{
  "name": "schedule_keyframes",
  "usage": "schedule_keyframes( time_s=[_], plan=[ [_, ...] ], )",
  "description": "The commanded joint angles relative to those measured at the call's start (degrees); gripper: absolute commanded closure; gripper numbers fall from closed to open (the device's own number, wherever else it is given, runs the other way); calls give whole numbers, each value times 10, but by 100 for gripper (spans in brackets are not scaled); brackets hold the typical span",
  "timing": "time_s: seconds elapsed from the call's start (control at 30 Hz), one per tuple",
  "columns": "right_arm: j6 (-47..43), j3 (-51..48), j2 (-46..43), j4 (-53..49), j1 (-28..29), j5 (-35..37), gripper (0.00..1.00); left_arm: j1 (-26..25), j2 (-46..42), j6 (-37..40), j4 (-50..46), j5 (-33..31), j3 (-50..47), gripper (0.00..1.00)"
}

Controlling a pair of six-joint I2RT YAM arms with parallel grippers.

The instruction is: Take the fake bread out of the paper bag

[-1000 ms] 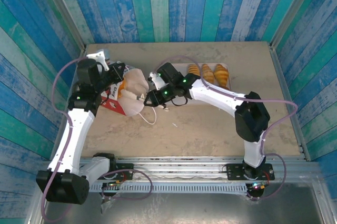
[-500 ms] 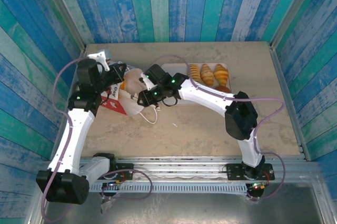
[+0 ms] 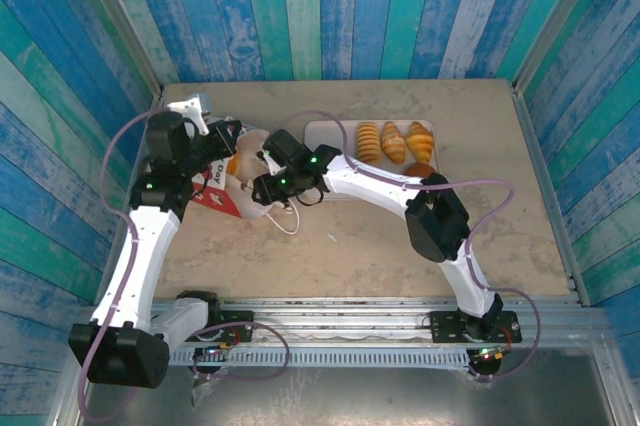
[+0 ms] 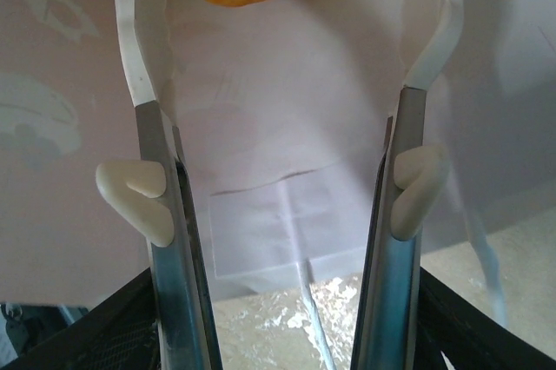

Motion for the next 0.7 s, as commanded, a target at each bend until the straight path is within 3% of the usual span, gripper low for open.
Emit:
schedule_keyframes(
  time_s=[0.0,0.37,0.67],
  plan=[
    [10,31,15,9,2,14,35,0,9,0,18,14,1,100],
    [-6,100,79,-22,1,31,35,0,9,0,16,9,4,100],
    [-76,81,33,-32,6,60,47,0,9,4,7,-21,4,100]
  ],
)
